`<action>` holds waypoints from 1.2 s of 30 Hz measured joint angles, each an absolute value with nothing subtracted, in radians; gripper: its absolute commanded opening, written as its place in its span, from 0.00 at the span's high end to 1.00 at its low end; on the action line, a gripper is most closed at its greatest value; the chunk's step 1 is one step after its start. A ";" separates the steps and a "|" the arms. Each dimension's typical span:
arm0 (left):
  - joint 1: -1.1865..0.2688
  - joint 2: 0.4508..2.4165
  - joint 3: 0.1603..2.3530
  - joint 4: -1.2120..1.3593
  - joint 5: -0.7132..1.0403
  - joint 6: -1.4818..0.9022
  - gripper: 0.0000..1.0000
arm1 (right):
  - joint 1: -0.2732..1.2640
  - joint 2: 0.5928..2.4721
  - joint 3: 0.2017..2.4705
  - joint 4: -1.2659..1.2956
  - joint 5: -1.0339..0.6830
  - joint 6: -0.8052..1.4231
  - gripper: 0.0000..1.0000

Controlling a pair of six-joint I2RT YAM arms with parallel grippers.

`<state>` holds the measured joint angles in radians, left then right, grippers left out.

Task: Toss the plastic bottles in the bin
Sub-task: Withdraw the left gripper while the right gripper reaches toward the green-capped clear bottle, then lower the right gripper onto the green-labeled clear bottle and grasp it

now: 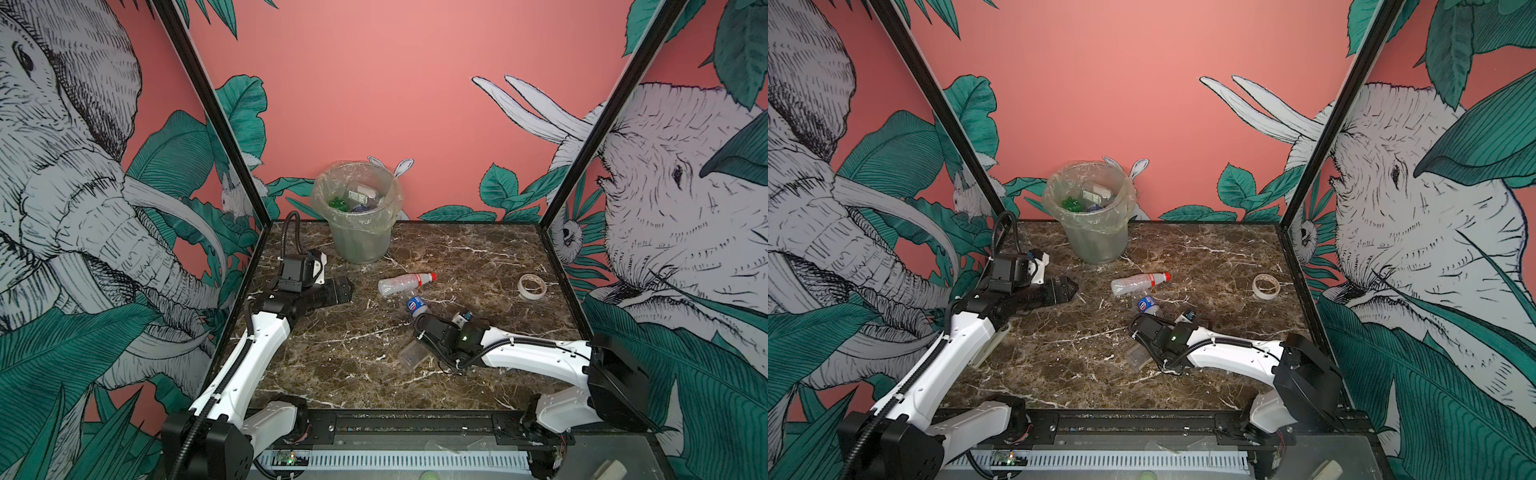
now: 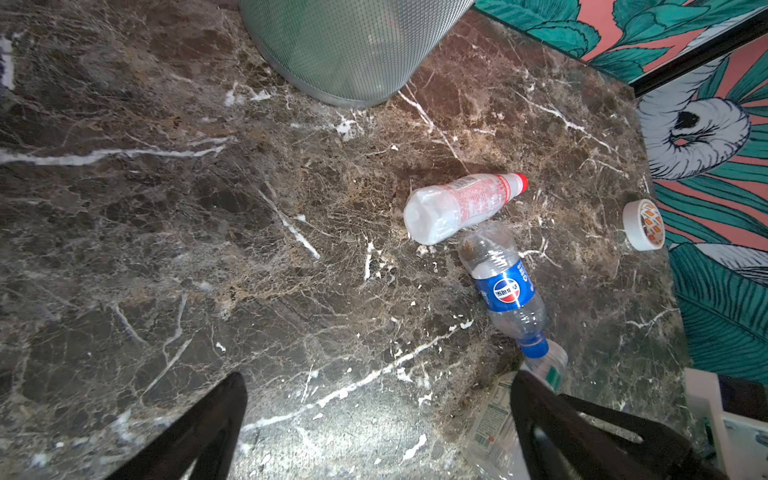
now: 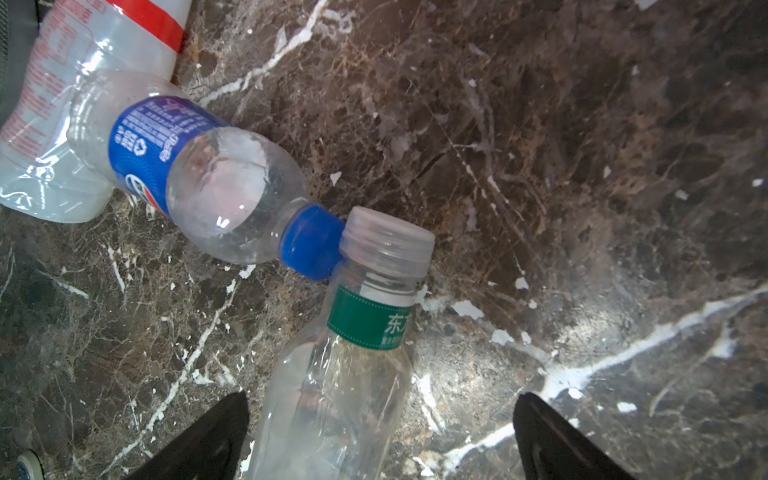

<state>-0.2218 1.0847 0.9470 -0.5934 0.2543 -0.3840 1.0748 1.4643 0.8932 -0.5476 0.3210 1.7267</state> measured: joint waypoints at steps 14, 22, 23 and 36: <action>-0.222 1.129 1.027 -0.676 0.245 -0.296 0.01 | 1.102 1.561 1.010 -0.557 0.345 1.802 0.00; -0.222 1.122 0.995 -0.652 0.246 -0.298 0.01 | 1.102 1.697 1.058 -0.591 0.306 1.809 0.00; -0.222 1.122 0.995 -0.651 0.246 -0.298 0.01 | 1.102 1.718 1.067 -0.595 0.298 1.808 0.00; -0.222 1.127 0.982 -0.641 0.246 -0.296 0.01 | 1.106 1.760 1.059 -0.553 0.250 1.838 0.11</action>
<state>-0.2218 1.1275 0.9821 -0.6415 0.2459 -0.2958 1.1061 1.7599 1.0592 -0.5526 0.2501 1.8381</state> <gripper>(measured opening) 0.994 0.902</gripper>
